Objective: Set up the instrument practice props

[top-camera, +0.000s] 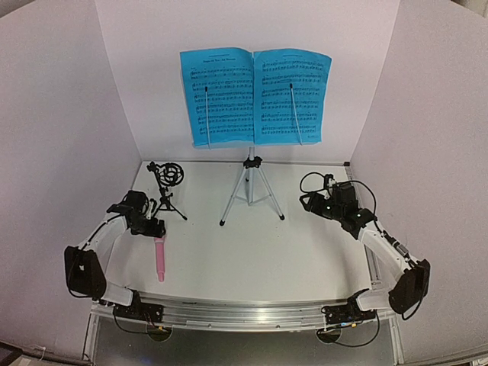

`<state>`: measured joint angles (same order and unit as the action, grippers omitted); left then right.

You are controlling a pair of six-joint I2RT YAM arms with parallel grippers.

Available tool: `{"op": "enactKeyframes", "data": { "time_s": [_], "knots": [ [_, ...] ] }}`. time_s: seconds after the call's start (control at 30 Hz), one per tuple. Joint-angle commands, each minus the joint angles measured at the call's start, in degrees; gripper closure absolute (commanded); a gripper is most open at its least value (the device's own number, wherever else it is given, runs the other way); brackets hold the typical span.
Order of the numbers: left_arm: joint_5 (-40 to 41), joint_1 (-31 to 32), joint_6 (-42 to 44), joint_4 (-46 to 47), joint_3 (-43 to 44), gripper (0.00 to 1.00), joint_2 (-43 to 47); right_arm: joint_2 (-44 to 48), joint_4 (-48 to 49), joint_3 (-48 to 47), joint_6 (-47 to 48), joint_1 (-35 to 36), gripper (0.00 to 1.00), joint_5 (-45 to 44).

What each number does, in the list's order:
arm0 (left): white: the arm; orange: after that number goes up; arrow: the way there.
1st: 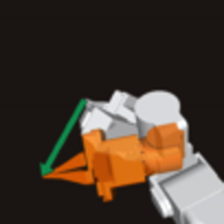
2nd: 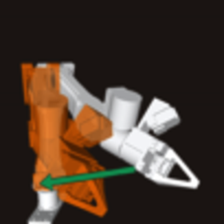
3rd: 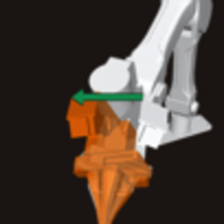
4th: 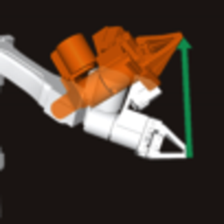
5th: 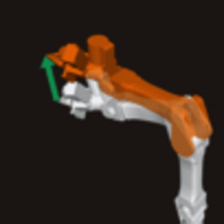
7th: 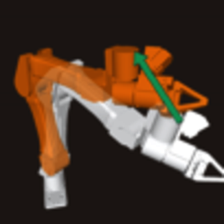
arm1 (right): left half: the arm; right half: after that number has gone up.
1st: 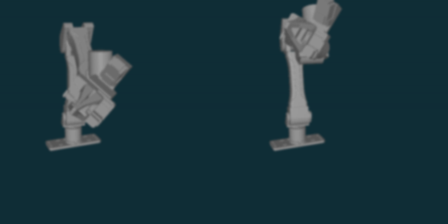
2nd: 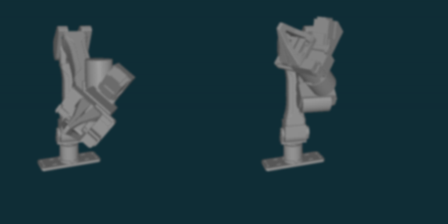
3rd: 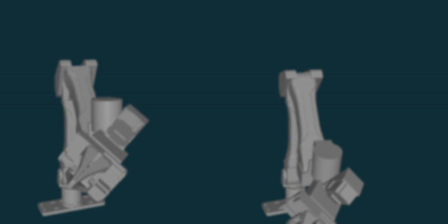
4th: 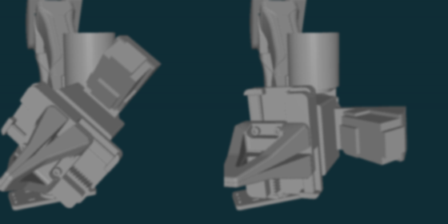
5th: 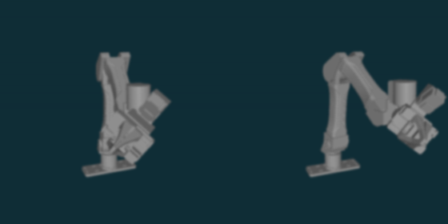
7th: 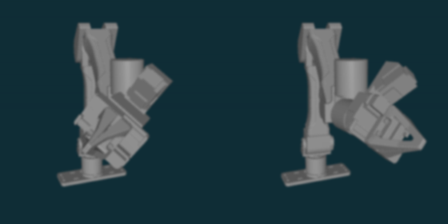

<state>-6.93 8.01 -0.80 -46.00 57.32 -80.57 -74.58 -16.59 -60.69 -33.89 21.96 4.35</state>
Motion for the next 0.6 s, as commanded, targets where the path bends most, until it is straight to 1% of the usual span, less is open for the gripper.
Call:
{"op": "enactKeyframes", "data": {
  "time_s": [0.0, 0.1, 0.2, 0.27, 0.33, 0.43, 0.47, 0.57],
  "knots": [
    [3.66, 0.93, 7.67, -0.58, 2.52, 0.11, -5.64, 2.10, -0.89, -0.23, 1.89, 0.39, 0.30, -1.89],
    [6.24, 3.16, 7.41, -0.31, 2.74, 0.11, -8.12, 2.86, -1.10, -0.32, 2.80, 0.41, 0.30, -2.86],
    [10.44, 3.83, 6.87, 3.13, 1.27, 0.12, -10.23, 3.73, -1.30, -0.23, 3.51, 0.41, 0.29, -3.58],
    [12.10, 3.86, 6.52, 4.48, 0.55, 0.16, -12.02, 4.18, -1.69, -0.28, 4.06, 0.40, 0.29, -3.83],
    [11.66, 3.86, 6.42, 5.25, 0.36, 0.22, -13.14, 4.70, -2.13, -0.31, 4.71, 0.40, 0.29, -4.10],
    [11.73, 3.77, 5.24, 5.85, 0.96, 0.39, -16.38, 5.30, -2.84, -0.52, 5.27, 0.37, 0.29, -4.35],
    [12.49, 3.77, 4.54, 5.61, 1.46, 0.41, -17.70, 5.42, -2.92, -0.73, 5.46, 0.38, 0.29, -4.92],
    [13.26, 3.68, 3.34, 4.88, 3.00, 0.42, -21.00, 5.43, -3.36, -1.46, 6.22, 0.38, 0.29, -5.68]
  ]
}}
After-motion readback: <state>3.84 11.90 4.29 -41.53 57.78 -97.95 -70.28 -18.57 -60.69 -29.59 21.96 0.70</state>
